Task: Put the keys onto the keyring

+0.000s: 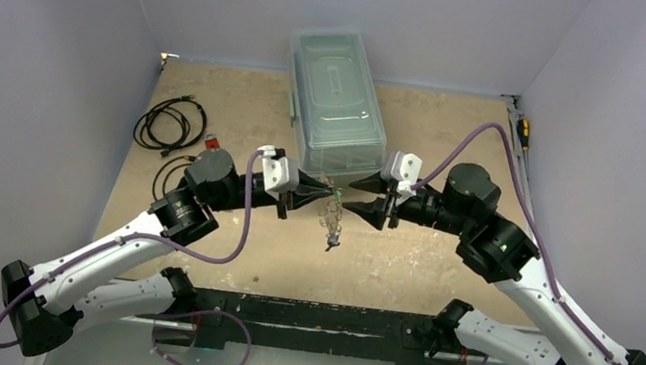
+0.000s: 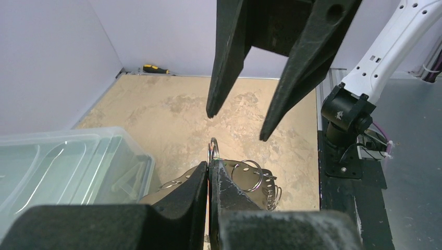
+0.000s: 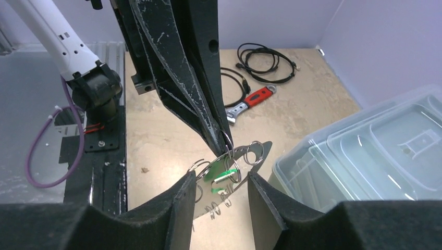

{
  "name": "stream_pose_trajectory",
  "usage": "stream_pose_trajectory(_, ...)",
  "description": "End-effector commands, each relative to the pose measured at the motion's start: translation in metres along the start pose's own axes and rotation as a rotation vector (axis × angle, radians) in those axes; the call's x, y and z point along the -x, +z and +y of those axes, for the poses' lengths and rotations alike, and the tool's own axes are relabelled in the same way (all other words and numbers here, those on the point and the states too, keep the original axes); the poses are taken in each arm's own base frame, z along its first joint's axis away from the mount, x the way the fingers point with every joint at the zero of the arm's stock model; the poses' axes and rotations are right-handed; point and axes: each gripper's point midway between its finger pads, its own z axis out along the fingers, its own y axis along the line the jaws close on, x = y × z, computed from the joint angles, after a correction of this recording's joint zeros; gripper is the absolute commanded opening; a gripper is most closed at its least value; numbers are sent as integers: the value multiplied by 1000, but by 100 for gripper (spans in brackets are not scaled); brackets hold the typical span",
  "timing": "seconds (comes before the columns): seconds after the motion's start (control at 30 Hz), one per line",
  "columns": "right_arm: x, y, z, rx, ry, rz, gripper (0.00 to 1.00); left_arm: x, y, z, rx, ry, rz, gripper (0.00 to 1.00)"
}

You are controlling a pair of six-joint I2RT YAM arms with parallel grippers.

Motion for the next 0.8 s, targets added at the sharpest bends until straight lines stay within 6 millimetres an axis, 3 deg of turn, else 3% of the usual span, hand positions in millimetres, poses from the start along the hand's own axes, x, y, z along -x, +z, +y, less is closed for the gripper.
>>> stream_pose_trajectory(0.0, 20, 4, -3, 1, -57, -102, 42, 27, -4, -4, -14, 36, -97, 0)
stream_pose_trajectory(0.27, 34, 15, 2, 75, -80, -131, 40, 36, -9, -10, -33, 40, -127, 0)
stream_pose_trajectory(0.43, 29, 21, 7, 120, -70, -104, 40, 41, -11, -11, -39, 44, -142, 0)
stream_pose_trajectory(0.77, 25, 20, 4, 107, -72, -81, 29, 45, -12, -13, -45, 46, -151, 0)
